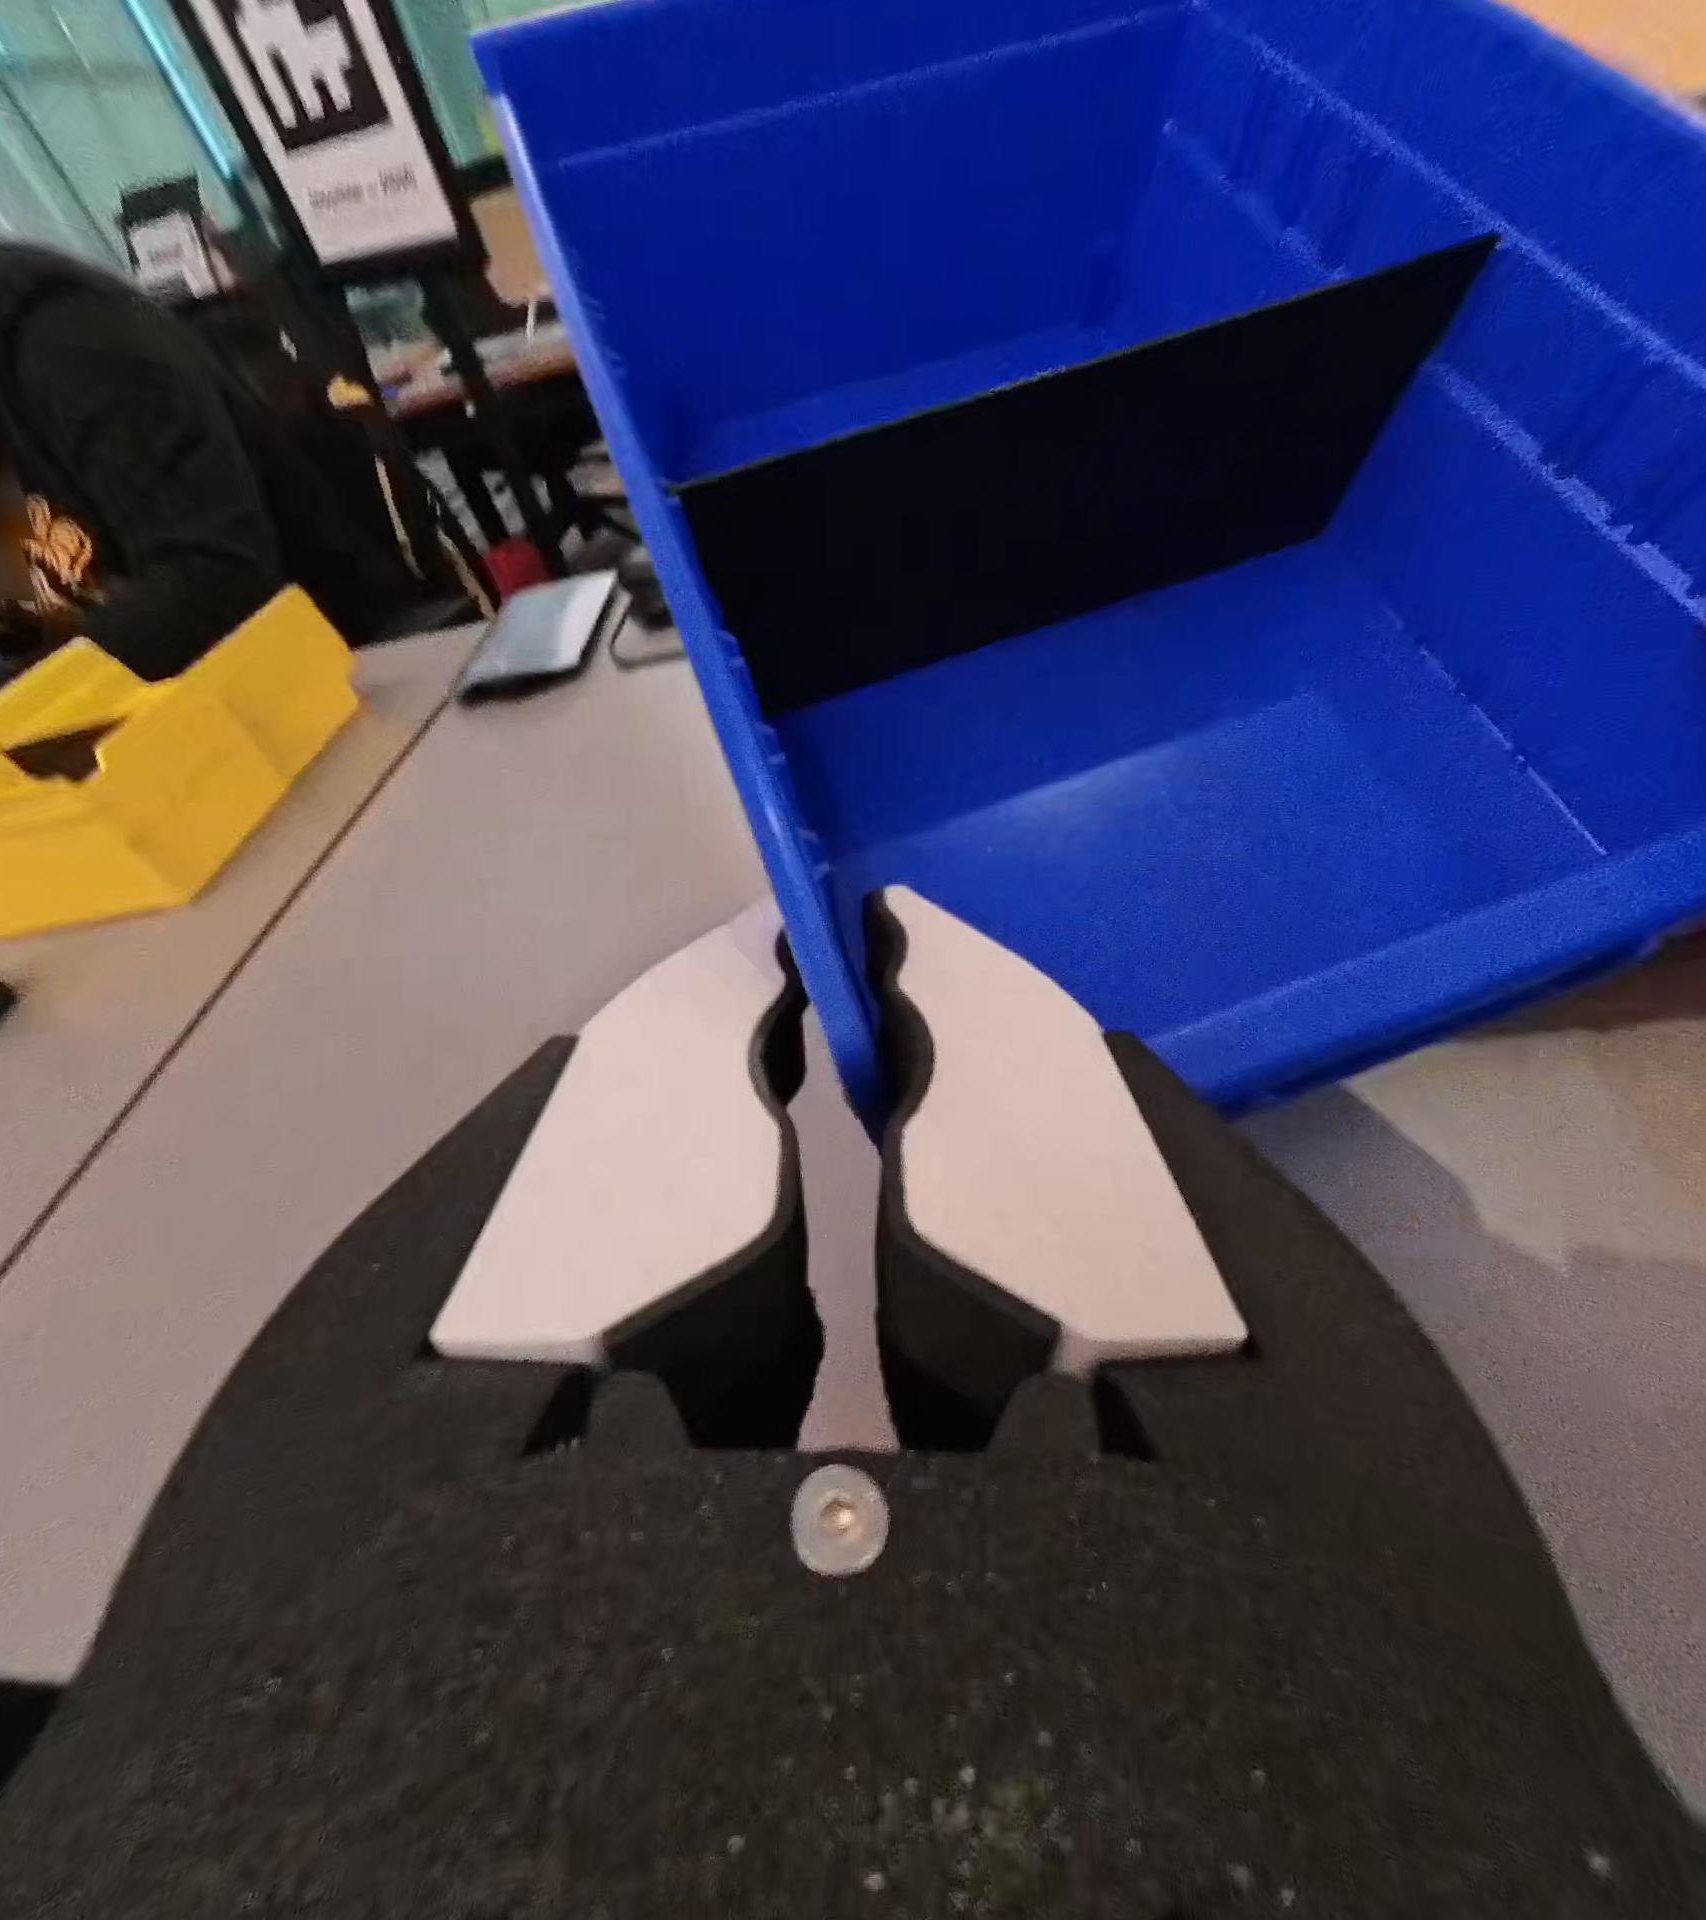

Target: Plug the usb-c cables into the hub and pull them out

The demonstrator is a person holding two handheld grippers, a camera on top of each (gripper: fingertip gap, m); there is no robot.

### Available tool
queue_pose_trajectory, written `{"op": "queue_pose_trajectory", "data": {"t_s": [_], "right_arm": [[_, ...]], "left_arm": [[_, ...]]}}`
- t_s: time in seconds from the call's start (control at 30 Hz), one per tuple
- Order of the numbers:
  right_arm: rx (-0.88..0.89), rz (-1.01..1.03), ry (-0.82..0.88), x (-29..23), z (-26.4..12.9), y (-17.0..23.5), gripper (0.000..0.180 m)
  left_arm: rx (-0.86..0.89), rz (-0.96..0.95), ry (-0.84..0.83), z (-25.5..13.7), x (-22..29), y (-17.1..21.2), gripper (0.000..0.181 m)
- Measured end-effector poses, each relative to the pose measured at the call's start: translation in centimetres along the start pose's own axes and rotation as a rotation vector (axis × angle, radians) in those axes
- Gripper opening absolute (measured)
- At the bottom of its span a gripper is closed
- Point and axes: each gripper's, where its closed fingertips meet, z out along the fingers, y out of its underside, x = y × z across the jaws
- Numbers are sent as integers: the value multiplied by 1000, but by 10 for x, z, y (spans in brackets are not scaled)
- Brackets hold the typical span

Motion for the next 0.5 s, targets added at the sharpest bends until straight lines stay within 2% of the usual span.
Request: {"op": "queue_pose_trajectory", "data": {"t_s": [0.13, 0.2, 0.3, 0.4, 0.5], "right_arm": [[141, -47, 152, 69, -23, -66, 3], [180, -53, 246, 117, -37, -91, 3], [223, -35, 382, 198, -68, -108, 3], [234, -69, 553, 279, -103, -99, 3], [136, -33, 653, 354, -128, -64, 3]], "left_arm": [[170, 27, 78, 19, 38, -87, 8], [243, -20, 145, 32, 74, -130, 7], [351, -116, 252, 45, 145, -187, 7], [366, -86, 334, 73, 232, -210, 4], [254, -132, 440, 102, 325, -197, 4]]}}
